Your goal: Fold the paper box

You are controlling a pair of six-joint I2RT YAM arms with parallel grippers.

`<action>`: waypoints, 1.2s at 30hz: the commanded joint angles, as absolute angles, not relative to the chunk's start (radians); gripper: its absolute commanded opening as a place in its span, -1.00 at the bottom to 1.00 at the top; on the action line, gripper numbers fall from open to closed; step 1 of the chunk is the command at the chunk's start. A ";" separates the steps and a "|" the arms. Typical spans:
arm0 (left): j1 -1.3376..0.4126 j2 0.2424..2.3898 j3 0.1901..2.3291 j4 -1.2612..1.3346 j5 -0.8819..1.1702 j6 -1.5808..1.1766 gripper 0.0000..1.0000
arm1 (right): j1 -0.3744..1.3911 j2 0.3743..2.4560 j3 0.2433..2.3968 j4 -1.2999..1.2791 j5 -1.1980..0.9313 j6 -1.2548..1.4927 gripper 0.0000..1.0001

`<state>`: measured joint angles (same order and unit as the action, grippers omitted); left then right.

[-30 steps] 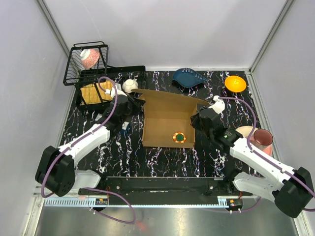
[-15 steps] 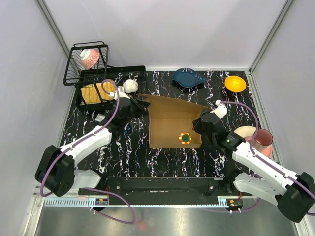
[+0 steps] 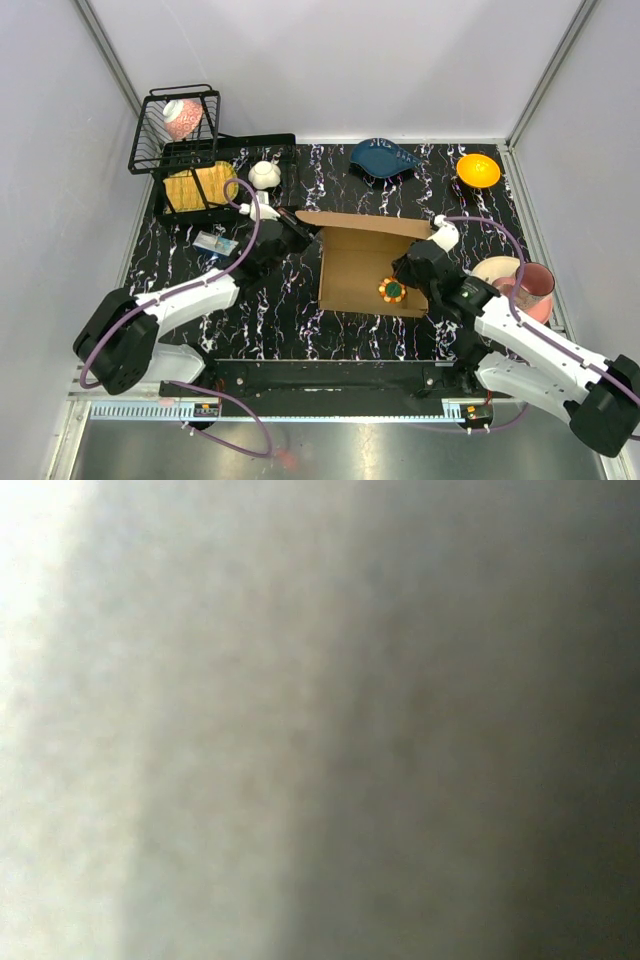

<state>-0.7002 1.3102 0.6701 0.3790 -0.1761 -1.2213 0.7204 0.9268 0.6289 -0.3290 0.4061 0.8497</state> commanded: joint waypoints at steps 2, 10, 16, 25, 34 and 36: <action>-0.759 1.333 0.598 0.396 0.020 -1.358 -1.00 | 0.741 0.873 0.603 -0.411 0.377 0.812 -1.00; -0.759 1.296 0.662 0.234 -0.044 -1.249 -1.00 | 0.739 0.752 0.614 -0.523 0.394 0.716 -0.74; -0.753 1.258 0.787 -0.038 -0.155 -1.068 -1.00 | 0.739 0.664 0.753 -0.647 0.364 0.571 -0.05; -0.752 1.189 0.845 -0.232 -0.314 -0.930 -1.00 | 0.741 0.604 0.848 -0.769 0.391 0.537 0.07; -0.750 1.190 0.930 -0.345 -0.437 -0.750 -1.00 | 0.739 0.499 0.902 -0.750 0.478 0.428 0.37; -0.750 1.192 0.952 -0.347 -0.437 -0.686 -1.00 | 0.741 0.523 0.887 -0.727 0.524 0.399 0.42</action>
